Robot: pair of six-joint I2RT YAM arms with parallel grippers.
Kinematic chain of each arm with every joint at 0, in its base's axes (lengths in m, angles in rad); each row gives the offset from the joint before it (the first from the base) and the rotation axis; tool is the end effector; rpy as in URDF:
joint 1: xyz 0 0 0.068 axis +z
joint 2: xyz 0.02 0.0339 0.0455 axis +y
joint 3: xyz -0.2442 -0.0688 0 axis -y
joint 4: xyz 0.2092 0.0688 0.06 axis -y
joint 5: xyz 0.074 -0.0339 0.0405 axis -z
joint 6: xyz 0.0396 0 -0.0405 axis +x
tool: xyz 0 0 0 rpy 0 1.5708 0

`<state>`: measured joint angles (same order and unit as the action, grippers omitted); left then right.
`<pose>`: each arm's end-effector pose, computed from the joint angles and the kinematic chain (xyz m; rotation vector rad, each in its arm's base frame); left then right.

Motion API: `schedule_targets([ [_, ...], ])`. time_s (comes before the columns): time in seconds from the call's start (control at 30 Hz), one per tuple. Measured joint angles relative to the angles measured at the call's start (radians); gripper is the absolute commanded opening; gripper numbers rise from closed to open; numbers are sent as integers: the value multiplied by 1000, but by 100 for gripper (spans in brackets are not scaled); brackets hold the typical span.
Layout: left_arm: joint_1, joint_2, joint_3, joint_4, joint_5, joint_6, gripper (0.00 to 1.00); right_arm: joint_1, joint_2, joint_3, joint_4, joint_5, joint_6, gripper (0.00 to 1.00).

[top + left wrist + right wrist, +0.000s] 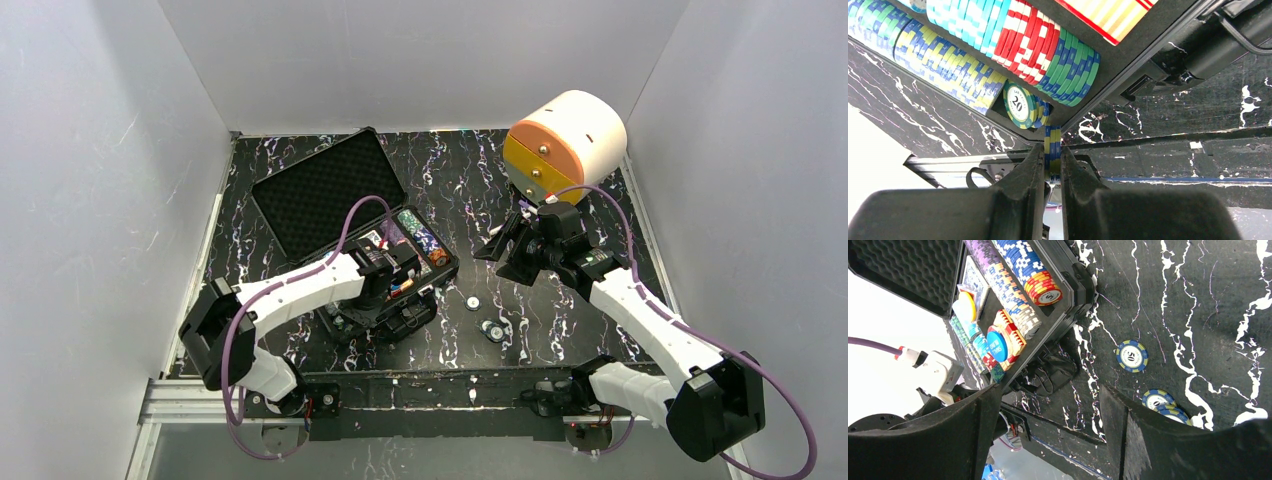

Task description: Pack up texas hold em set

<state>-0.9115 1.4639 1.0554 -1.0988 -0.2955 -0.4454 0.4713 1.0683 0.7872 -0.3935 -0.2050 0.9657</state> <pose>0.1420 -0.1644 0.2166 0.6551 2.8191 0.2777 0.1817 0.1017 0.2567 0.4769 2.3795 0.9547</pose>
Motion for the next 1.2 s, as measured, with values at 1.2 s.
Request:
schedule_targets([
  [1.2, 15, 41, 24, -17, -173, -24, 0, -1, -3, 0, -2, 8, -11, 80],
])
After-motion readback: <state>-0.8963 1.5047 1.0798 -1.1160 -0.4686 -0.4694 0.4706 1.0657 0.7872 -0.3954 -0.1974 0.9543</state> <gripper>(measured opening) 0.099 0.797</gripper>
